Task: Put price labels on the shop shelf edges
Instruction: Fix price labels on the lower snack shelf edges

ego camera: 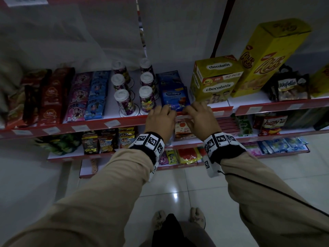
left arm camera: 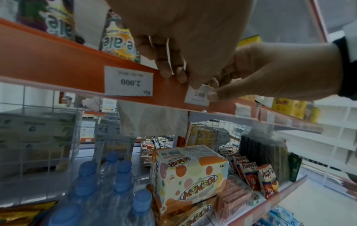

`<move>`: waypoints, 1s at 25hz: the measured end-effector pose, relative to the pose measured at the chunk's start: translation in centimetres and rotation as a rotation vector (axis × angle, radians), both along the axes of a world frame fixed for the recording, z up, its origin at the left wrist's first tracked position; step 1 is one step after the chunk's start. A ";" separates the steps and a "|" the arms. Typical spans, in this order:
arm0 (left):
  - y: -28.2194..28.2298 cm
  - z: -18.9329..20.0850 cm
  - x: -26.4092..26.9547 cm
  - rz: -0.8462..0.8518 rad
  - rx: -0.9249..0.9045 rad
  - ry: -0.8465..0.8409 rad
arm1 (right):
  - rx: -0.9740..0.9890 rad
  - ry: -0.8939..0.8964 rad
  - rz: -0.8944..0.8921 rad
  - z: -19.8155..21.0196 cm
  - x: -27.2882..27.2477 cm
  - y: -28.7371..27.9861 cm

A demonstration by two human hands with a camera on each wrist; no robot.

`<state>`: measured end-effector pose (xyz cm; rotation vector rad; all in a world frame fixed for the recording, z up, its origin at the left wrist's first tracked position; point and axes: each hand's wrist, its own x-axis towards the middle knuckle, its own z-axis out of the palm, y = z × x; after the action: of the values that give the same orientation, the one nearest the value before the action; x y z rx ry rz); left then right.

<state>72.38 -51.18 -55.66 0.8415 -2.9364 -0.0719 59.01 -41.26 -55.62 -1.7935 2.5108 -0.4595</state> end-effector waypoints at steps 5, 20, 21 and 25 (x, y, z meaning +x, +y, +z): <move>0.1 -0.3 -0.1 0.010 -0.028 -0.009 | 0.030 0.082 -0.003 0.2 0.1 -0.3; -0.2 -0.4 0.6 -0.051 -0.043 -0.011 | -0.047 0.123 -0.033 -0.6 0.5 0.1; -0.2 -0.2 0.7 -0.055 -0.036 0.007 | -0.045 0.104 -0.031 -0.5 0.4 0.1; -0.2 0.1 1.0 -0.043 -0.010 0.103 | -0.035 0.032 -0.021 0.1 0.6 0.6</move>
<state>73.36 -51.34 -55.53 0.7497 -2.8567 -0.1006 59.57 -40.66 -55.56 -1.8022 2.5603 -0.4822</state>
